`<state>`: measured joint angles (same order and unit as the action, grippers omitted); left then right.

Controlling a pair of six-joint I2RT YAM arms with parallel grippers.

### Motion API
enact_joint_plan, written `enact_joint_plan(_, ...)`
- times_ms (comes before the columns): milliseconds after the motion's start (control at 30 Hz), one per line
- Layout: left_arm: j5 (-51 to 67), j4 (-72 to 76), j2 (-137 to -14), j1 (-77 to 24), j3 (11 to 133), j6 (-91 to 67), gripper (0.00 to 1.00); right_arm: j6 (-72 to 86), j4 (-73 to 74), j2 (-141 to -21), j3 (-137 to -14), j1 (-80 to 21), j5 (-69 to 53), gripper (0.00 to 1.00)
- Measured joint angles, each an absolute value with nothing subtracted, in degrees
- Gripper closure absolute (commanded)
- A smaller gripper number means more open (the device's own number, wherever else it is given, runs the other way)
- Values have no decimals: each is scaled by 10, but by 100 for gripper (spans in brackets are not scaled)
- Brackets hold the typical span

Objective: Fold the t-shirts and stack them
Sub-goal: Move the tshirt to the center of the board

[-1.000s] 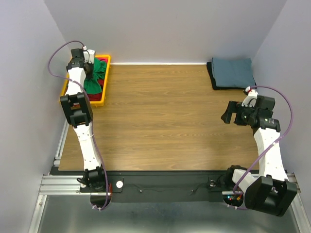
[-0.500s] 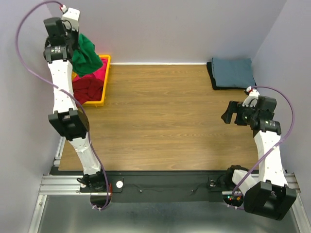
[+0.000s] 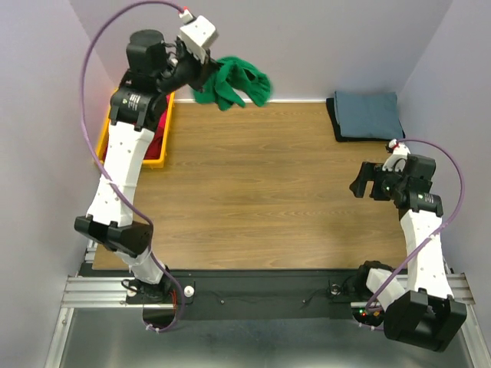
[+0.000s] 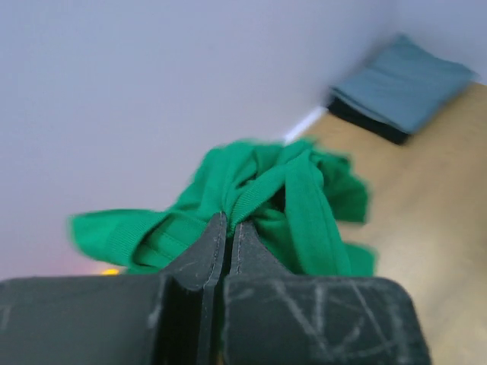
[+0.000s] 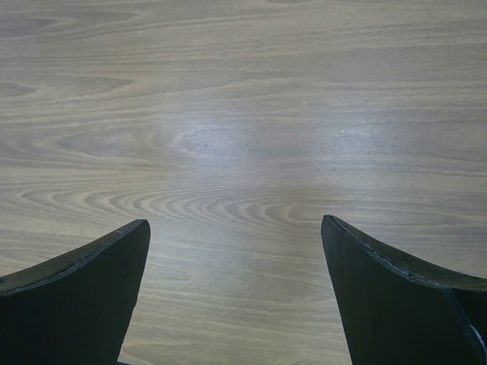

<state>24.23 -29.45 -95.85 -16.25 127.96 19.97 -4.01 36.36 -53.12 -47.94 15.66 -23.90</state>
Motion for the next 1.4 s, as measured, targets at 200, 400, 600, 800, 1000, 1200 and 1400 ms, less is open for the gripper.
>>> enact_joint_plan(200,308,-280,-871,-180,1052,212,24,-52,384,-564,-508,157,-224,0)
enact_joint_plan(400,308,-301,-807,-149,738,280,4,-100,424,-608,-575,157,-245,0)
enact_joint_plan(600,313,-317,-764,-131,626,326,11,-140,462,-666,-591,154,-328,8)
enact_joint_plan(800,321,-284,-729,-140,560,356,14,-152,471,-743,-590,78,-338,17)
enact_joint_plan(1000,311,-257,-780,-158,511,359,14,-145,431,-817,-587,-72,-304,18)
enact_joint_plan(1200,314,-224,-821,-183,522,351,25,-125,397,-944,-623,-104,-282,42)
enact_joint_plan(1400,345,-212,-836,-235,579,301,32,-100,368,-1004,-647,-118,-280,45)
